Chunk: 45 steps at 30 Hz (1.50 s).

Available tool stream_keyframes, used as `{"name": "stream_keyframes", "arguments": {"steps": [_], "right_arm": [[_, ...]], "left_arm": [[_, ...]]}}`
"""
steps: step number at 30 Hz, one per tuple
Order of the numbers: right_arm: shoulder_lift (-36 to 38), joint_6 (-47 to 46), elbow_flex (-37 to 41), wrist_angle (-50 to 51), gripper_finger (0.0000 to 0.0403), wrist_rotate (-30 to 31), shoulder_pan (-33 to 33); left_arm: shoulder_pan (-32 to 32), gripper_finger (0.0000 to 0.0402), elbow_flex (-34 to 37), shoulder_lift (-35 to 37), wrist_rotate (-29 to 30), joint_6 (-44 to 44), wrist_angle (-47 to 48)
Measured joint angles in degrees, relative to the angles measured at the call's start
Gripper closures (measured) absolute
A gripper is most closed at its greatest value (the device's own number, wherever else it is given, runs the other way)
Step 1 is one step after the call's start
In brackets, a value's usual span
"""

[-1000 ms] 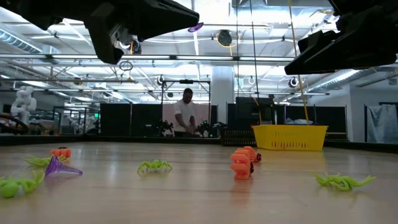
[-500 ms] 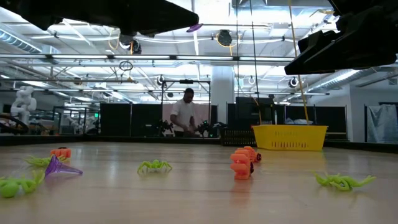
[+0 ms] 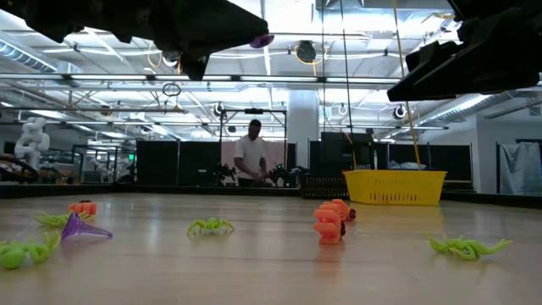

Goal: Sort Halloween decoration
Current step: Put the violet witch hat toy into the yellow basket

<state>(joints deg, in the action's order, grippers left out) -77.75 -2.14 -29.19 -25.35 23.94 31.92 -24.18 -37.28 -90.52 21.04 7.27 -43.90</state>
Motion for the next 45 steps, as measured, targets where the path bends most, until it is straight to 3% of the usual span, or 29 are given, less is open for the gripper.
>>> {"name": "stream_keyframes", "arguments": {"steps": [8,23,34,45], "right_arm": [[0.0,0.0,0.0,-0.1,0.0245,0.0,0.0],[1.3,-1.2,0.0,3.3,0.0245,1.7,0.4],[13.4,-16.8,-0.1,28.8,0.0245,3.1,3.3],[18.0,-24.2,-0.1,39.1,0.0245,4.6,8.5]], "left_arm": [[0.1,0.04,0.0,0.0,0.1,11.7,-0.7],[1.6,0.04,-3.3,0.0,5.6,-1.8,-0.3],[10.8,0.04,-17.7,-0.5,2.4,-2.5,20.9],[22.8,0.04,-30.0,-4.8,-6.1,-6.6,22.1]]}}
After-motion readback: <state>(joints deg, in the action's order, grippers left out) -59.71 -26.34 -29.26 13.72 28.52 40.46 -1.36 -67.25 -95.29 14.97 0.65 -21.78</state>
